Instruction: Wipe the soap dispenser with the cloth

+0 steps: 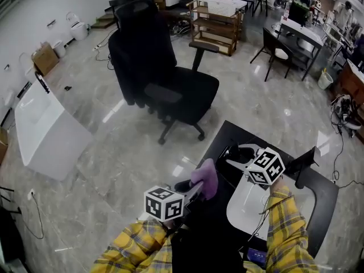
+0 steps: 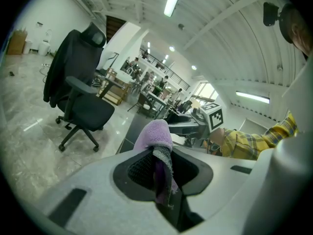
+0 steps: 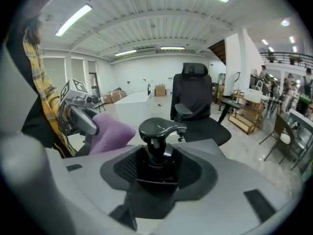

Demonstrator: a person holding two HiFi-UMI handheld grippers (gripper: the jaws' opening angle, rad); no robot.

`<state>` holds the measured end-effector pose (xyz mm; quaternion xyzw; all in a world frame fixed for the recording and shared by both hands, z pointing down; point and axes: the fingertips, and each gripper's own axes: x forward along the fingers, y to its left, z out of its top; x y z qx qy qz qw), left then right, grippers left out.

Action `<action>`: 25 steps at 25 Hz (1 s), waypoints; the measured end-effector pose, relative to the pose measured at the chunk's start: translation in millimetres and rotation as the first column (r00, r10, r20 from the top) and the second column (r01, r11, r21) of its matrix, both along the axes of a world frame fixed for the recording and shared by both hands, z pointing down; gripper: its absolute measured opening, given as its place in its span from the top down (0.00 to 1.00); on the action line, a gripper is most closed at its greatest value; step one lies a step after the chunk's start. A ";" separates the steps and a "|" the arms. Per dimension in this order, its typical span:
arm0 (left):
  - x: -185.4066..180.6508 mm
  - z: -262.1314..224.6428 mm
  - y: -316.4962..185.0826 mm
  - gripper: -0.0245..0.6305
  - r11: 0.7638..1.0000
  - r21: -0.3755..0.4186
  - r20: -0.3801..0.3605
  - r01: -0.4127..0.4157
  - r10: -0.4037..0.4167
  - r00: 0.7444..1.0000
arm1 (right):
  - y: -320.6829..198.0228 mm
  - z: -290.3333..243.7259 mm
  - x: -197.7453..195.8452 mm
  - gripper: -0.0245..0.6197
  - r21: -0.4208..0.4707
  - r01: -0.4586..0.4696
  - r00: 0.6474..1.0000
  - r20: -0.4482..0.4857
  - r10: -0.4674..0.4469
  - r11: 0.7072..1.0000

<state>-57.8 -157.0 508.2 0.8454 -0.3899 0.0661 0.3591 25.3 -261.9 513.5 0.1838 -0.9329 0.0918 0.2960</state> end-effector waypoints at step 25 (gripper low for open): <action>5.2 -0.7 0.9 0.86 1.000 0.002 0.000 -0.020 0.020 1.000 | -7.0 3.3 12.8 0.67 -0.051 -0.755 0.647 0.106 0.755 0.654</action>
